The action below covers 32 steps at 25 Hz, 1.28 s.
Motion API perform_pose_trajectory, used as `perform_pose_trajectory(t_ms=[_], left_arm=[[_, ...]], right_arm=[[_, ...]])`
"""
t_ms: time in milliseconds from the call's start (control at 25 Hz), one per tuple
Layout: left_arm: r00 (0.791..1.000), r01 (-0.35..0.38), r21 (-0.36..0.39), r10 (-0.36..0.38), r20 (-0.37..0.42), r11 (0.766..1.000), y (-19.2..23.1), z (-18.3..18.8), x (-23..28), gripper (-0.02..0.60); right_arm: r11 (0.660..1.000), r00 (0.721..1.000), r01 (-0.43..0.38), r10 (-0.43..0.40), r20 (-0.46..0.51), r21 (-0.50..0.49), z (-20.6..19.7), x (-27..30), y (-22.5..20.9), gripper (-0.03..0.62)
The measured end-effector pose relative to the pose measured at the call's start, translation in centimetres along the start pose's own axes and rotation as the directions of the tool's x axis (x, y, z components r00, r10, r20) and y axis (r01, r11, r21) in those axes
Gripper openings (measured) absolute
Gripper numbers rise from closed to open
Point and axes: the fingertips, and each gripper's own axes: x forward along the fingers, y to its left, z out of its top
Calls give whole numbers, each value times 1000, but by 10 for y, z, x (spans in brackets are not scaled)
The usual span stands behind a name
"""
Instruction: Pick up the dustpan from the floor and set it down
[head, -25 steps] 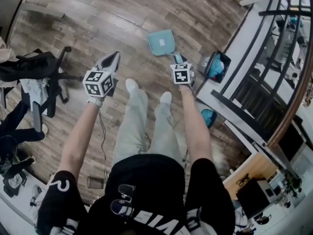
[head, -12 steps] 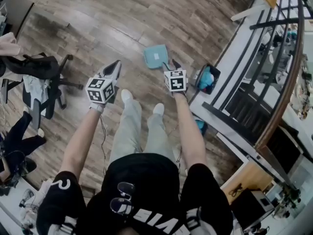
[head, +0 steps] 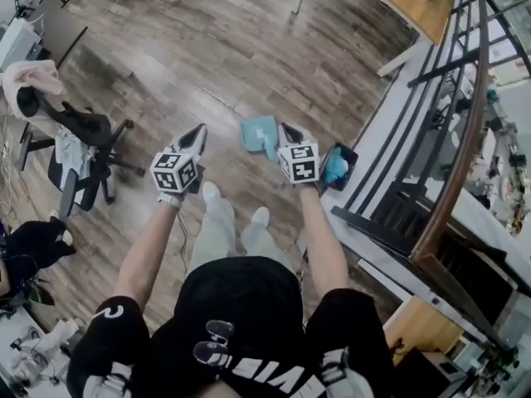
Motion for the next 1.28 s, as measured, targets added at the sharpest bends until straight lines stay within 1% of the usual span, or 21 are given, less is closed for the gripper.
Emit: perform_pose_trajectory(t_ms=[120, 280, 400, 440, 560, 640, 880, 1280], left_arm=[[1000, -10, 11, 10, 29, 1000, -23, 11, -14, -2], [998, -20, 22, 19, 62, 1000, -52, 20, -29, -2], [997, -24, 37, 21, 69, 999, -73, 22, -43, -2], [998, -14, 38, 11, 68, 999, -80, 20, -49, -2], [997, 46, 32, -48, 66, 998, -103, 15, -62, -2], [996, 59, 39, -61, 70, 998, -116, 13, -68, -2], [993, 69, 55, -73, 93, 996, -137, 17, -75, -2], [991, 80, 64, -86, 104, 995, -147, 19, -87, -2]], right_arm=[[1000, 999, -13, 13, 43, -17, 11, -35, -4, -3], [1000, 995, -22, 23, 94, -13, 27, -80, -10, -3], [1000, 991, -24, 24, 130, -3, 37, -112, -14, -5], [1000, 989, -23, 23, 144, -2, 38, -120, -15, -5], [1000, 983, -26, 28, 182, -10, 41, -141, -14, -5], [999, 979, -34, 36, 200, -17, 44, -154, -11, -5], [998, 975, -61, 65, 212, -26, 48, -176, 0, -5], [999, 971, -49, 51, 233, -15, 42, -188, 2, -5]])
